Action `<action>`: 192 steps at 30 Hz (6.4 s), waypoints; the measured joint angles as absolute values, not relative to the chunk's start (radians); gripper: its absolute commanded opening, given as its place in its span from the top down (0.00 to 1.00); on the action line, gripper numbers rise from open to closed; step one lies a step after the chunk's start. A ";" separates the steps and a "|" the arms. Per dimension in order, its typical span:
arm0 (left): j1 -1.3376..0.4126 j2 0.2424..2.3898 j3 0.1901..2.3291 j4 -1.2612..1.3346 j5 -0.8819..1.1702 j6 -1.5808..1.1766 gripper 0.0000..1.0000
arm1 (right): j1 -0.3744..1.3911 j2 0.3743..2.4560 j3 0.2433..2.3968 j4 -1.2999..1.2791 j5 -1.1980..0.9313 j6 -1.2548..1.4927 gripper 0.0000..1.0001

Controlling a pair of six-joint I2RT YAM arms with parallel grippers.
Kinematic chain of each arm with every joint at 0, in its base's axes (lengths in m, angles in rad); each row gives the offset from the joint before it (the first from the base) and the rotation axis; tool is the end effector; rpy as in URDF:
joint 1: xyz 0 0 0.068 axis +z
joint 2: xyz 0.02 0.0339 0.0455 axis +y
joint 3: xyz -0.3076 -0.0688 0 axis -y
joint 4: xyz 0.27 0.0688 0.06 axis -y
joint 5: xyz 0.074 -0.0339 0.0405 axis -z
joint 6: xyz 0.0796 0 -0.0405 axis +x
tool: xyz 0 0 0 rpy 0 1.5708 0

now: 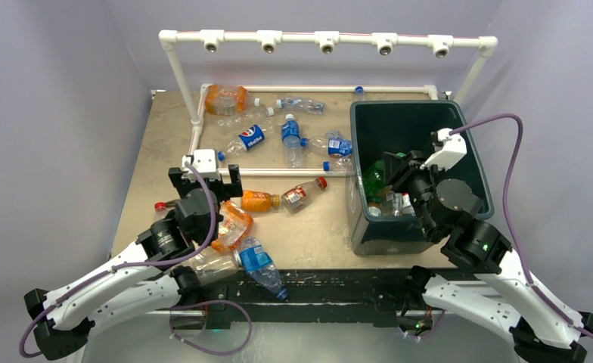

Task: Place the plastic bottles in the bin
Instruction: Place the plastic bottle in the trash bin, then pick up the plastic bottle from the corner of the board.

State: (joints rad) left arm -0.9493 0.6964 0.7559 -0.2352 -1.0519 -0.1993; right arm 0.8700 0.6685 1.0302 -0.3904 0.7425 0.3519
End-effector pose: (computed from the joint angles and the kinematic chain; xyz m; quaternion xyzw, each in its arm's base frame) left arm 0.1504 -0.0912 0.3669 -0.0573 0.7349 0.0213 0.6754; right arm 0.1330 0.0742 0.4520 0.0732 0.7108 0.1594 0.6812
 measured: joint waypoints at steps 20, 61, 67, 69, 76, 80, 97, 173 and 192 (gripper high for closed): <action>-0.949 0.711 0.767 -0.260 -1.042 -0.200 0.01 | 0.870 0.620 1.127 -0.377 0.531 0.397 0.01; -0.973 0.810 0.714 -0.571 -0.580 -0.998 0.01 | 0.871 0.728 1.214 -0.310 0.068 0.311 0.01; -1.122 0.833 0.707 -0.660 -0.627 -1.176 0.01 | 0.870 0.706 1.208 -0.314 0.068 0.319 0.01; -1.126 0.876 0.707 -0.714 -0.663 -1.223 0.01 | 0.871 0.698 1.196 -0.313 0.068 0.323 0.01; -1.126 0.883 0.675 -0.791 -0.776 -1.323 0.01 | 0.871 0.691 1.172 -0.321 0.068 0.325 0.01; -1.126 0.900 0.660 -0.741 -0.754 -1.294 0.01 | 0.871 0.670 1.157 -0.319 0.064 0.325 0.01; -1.468 1.038 0.760 -0.695 -0.571 -1.427 0.02 | 0.871 0.614 1.093 -0.316 0.062 0.308 0.01; -1.476 0.906 0.863 -0.579 -0.900 -1.240 1.00 | 0.870 0.669 1.143 -0.252 -0.080 0.311 0.01; -1.263 0.809 0.842 0.487 -0.956 -0.497 1.00 | 0.870 0.835 1.114 0.026 -0.213 0.352 0.02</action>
